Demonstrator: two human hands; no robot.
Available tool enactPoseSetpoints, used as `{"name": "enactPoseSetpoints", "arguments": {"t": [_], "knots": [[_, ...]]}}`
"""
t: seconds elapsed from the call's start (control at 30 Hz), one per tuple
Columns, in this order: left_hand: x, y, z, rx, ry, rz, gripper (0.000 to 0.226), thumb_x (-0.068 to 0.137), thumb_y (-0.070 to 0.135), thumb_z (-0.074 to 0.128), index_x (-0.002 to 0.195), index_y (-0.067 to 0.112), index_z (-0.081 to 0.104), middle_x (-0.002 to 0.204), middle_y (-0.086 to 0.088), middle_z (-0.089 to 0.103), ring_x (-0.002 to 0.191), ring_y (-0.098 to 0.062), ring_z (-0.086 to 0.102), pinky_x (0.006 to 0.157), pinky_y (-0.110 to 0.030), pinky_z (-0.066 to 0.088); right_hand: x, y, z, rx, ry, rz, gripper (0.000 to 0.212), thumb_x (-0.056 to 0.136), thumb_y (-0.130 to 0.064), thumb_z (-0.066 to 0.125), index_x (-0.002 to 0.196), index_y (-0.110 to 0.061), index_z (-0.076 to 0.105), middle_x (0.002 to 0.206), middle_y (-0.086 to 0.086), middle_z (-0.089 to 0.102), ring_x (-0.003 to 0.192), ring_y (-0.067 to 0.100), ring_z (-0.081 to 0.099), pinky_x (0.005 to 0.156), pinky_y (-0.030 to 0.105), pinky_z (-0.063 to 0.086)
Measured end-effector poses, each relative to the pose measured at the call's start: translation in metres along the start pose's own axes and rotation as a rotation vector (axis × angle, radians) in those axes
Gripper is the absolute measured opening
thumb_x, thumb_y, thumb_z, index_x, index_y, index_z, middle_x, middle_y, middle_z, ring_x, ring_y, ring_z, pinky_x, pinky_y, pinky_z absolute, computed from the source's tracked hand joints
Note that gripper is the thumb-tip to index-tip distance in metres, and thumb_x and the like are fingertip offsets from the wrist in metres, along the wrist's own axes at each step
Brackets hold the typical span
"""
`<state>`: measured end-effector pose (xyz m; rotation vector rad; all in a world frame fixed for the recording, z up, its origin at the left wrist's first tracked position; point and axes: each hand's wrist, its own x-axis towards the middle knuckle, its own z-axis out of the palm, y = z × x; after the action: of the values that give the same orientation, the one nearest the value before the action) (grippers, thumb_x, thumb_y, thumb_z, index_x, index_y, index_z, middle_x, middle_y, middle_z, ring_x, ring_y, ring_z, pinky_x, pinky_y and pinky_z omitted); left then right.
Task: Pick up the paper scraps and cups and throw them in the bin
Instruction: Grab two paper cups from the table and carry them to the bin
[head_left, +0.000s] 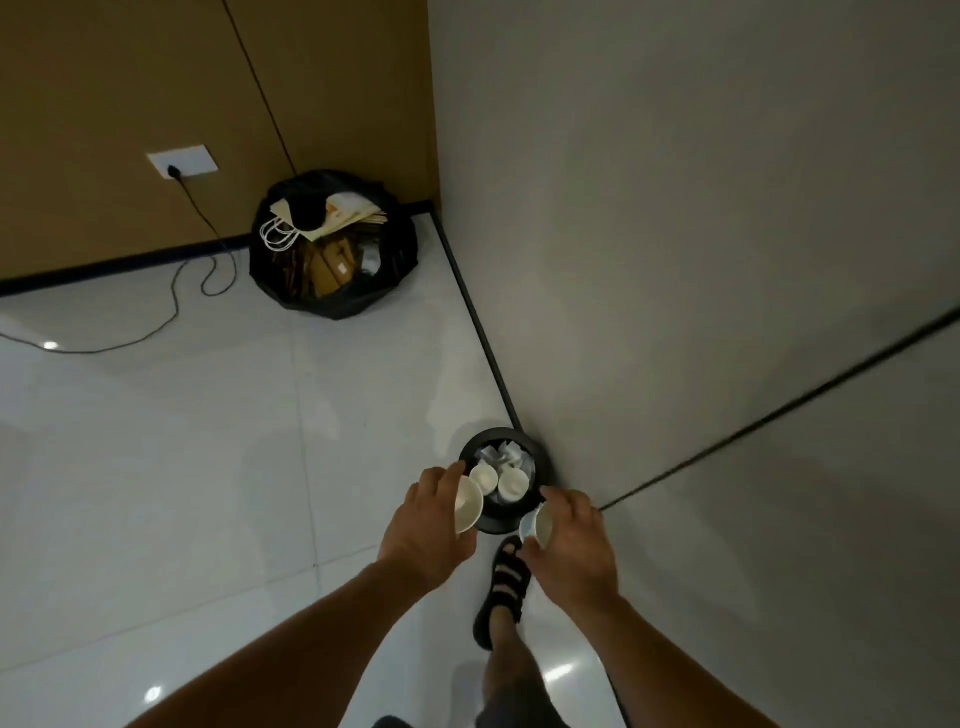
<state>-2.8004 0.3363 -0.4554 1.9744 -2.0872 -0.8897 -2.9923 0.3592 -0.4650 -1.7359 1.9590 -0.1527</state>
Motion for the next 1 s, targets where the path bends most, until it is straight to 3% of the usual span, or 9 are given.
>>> {"name": "enactPoseSetpoints", "arguments": {"t": [0.23, 0.37, 0.47, 0.73, 0.87, 1.0], "knots": [[0.152, -0.041, 0.068, -0.069, -0.073, -0.087, 0.084, 0.079, 0.038, 0.070, 0.147, 0.028, 0.021, 0.138, 0.007, 0.035, 0.116, -0.011, 0.042, 0.087, -0.019, 0.040, 0.153, 0.035, 0.068, -0.024, -0.086, 0.028, 0.065, 0.085, -0.038, 0.067, 0.142, -0.022, 0.039, 0.139, 0.001, 0.043, 0.122, 0.018, 0.045, 0.088, 0.021, 0.046], [0.212, -0.075, 0.126, -0.105, -0.081, -0.075, 0.080, 0.080, 0.035, 0.071, 0.147, 0.024, 0.027, 0.137, 0.002, 0.040, 0.117, -0.016, 0.046, 0.093, -0.027, 0.047, 0.219, 0.051, 0.121, -0.015, -0.113, 0.077, 0.068, 0.084, -0.040, 0.070, 0.141, -0.023, 0.037, 0.138, 0.000, 0.044, 0.120, 0.017, 0.047, 0.084, 0.020, 0.048], [0.251, -0.101, 0.175, -0.149, -0.137, -0.105, 0.080, 0.081, 0.036, 0.070, 0.145, 0.030, 0.022, 0.140, 0.004, 0.036, 0.122, -0.016, 0.041, 0.096, -0.029, 0.044, 0.255, 0.063, 0.168, -0.018, -0.109, 0.077, 0.068, 0.082, -0.039, 0.072, 0.140, -0.021, 0.040, 0.136, 0.001, 0.046, 0.118, 0.017, 0.049, 0.081, 0.019, 0.048], [0.287, -0.156, 0.292, -0.073, -0.248, -0.054, 0.082, 0.082, 0.046, 0.066, 0.146, 0.030, 0.018, 0.141, 0.006, 0.032, 0.125, -0.016, 0.035, 0.101, -0.027, 0.033, 0.286, 0.109, 0.267, -0.067, -0.186, 0.107, 0.070, 0.079, -0.044, 0.074, 0.138, -0.019, 0.046, 0.136, 0.004, 0.050, 0.120, 0.020, 0.050, 0.082, 0.024, 0.050], [0.295, -0.159, 0.311, 0.063, -0.223, 0.067, 0.083, 0.069, 0.045, 0.078, 0.139, 0.027, 0.036, 0.130, 0.002, 0.048, 0.119, -0.022, 0.045, 0.099, -0.034, 0.038, 0.286, 0.124, 0.292, 0.001, -0.154, 0.150, 0.076, 0.075, -0.053, 0.071, 0.136, -0.012, 0.051, 0.129, 0.011, 0.057, 0.113, 0.028, 0.057, 0.083, 0.035, 0.055], [0.300, -0.171, 0.318, 0.191, -0.154, 0.115, 0.088, 0.059, 0.049, 0.082, 0.135, 0.022, 0.047, 0.127, -0.006, 0.055, 0.119, -0.032, 0.049, 0.100, -0.044, 0.040, 0.285, 0.132, 0.309, 0.016, -0.180, 0.153, 0.082, 0.077, -0.060, 0.066, 0.143, -0.019, 0.042, 0.139, 0.007, 0.049, 0.122, 0.025, 0.053, 0.087, 0.036, 0.056]]}}
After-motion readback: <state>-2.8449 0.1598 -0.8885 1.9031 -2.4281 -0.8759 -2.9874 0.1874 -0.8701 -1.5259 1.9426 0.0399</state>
